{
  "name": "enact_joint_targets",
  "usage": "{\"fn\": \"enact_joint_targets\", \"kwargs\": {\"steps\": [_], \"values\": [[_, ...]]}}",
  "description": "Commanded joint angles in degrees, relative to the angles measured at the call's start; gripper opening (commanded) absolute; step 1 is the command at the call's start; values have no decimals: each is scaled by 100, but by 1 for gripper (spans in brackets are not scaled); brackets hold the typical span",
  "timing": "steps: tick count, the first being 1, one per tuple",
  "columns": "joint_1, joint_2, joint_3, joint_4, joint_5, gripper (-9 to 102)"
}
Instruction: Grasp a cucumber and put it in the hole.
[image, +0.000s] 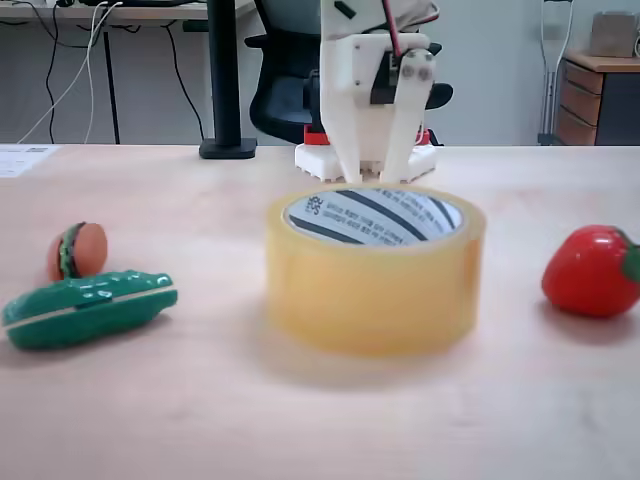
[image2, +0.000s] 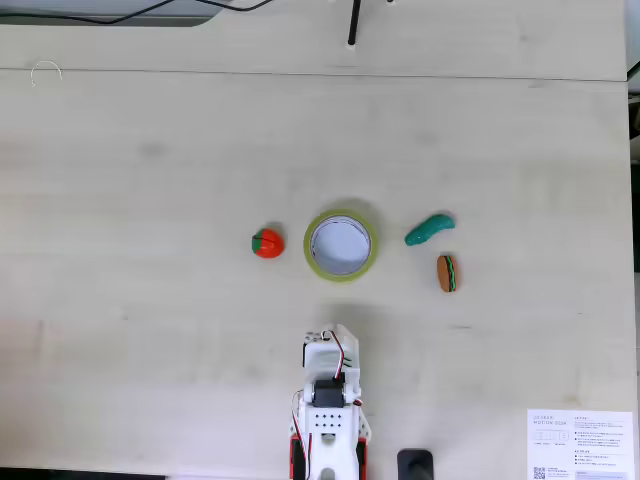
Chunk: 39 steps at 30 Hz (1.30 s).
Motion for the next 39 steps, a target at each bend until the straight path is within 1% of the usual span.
{"fn": "enact_joint_targets", "kwargs": {"steps": [1,22,28,34,39], "values": [[35,-9,-26,114,-9,2],[35,-9,-26,79,0,1],[35,-9,-26,-439,9,0],[62,-9,-88,-1538,44,0],[343,-9,-272,-1758,62,0]]}}
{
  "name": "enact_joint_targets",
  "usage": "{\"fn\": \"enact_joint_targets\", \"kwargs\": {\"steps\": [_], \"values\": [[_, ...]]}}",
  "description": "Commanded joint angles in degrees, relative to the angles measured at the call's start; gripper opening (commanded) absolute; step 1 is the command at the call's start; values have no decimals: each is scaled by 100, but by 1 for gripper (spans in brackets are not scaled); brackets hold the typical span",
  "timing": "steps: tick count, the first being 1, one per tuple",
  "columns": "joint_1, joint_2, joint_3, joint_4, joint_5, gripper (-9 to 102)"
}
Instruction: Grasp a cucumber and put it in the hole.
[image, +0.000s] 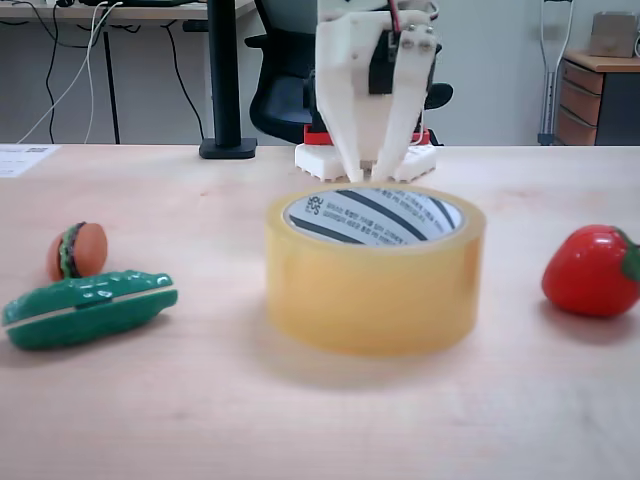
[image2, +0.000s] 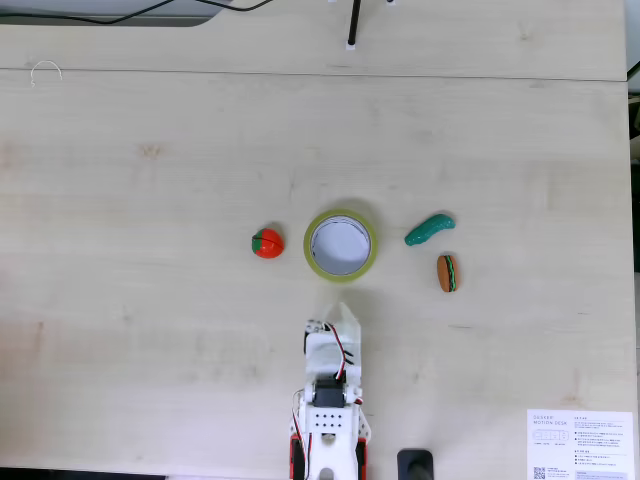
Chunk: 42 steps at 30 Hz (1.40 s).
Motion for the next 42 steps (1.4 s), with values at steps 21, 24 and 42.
{"fn": "enact_joint_targets", "kwargs": {"steps": [21,24,42], "values": [[229,-44,-1362,-246,396,0],[246,-167,-1591,-246,501,0],[712,-4641,-4491,-870,738,2]]}}
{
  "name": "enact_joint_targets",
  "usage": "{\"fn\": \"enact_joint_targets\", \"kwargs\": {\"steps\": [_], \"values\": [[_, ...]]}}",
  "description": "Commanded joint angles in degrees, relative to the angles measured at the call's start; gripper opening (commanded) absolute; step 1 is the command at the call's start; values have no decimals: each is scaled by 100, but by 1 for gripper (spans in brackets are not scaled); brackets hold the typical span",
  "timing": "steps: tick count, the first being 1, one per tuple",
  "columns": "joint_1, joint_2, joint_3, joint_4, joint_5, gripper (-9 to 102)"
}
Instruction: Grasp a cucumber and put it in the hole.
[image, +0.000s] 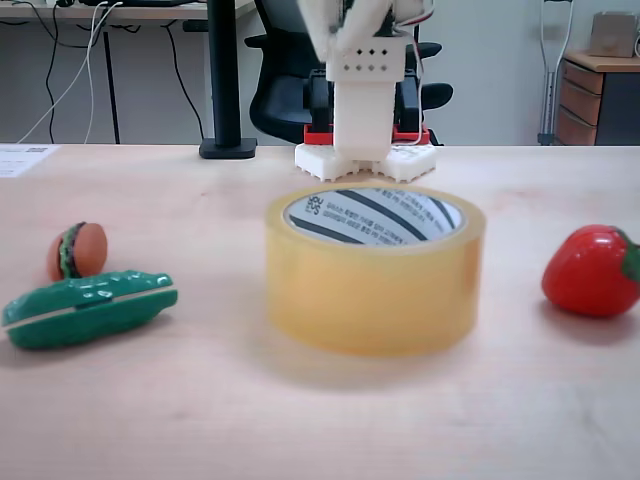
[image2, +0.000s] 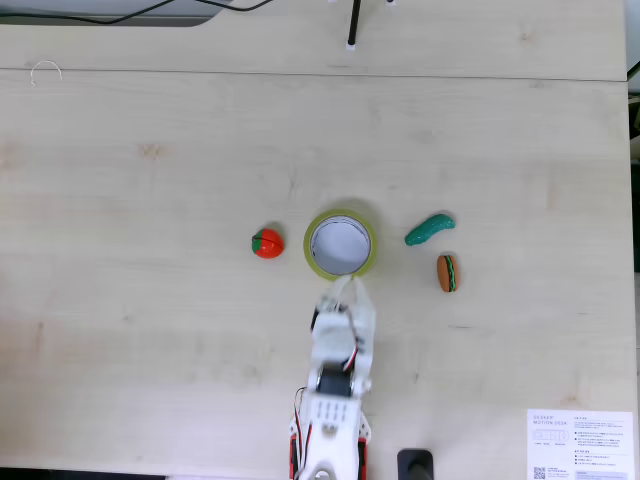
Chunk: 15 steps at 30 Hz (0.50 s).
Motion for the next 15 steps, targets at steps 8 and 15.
{"fn": "enact_joint_targets", "kwargs": {"steps": [8,15], "values": [[686,-2953,-2162,-747,211,7],[791,-4069,-2540,-1318,404,16]]}}
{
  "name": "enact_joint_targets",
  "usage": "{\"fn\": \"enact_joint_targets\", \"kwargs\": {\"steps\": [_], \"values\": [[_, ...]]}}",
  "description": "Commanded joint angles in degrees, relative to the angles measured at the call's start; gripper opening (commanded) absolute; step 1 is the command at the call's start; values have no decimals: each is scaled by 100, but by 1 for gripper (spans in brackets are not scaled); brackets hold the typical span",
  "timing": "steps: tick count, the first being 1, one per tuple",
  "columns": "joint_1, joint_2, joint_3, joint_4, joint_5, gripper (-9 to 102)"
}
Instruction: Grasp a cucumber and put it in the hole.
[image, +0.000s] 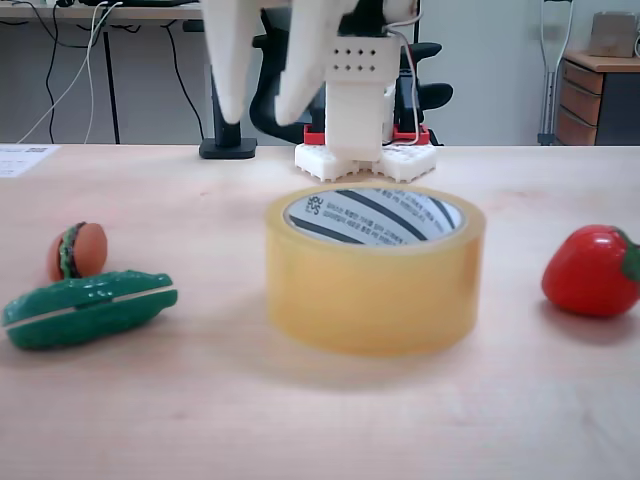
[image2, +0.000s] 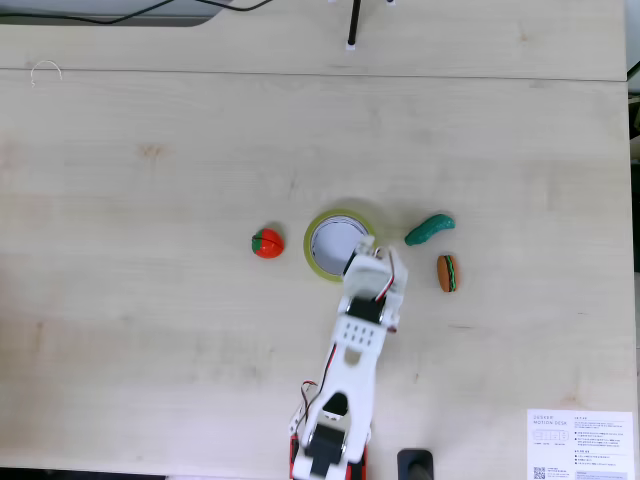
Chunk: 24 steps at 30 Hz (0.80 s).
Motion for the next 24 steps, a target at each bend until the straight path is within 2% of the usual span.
{"fn": "enact_joint_targets", "kwargs": {"steps": [1,4,8,13,24], "values": [[62,-387,-624,-501,141,17],[132,-888,-905,-615,387,19],[272,-1397,-1301,-615,1749,20],[659,-2021,-1767,-615,1828,30],[1028,-3138,-2540,-633,1828,34]]}}
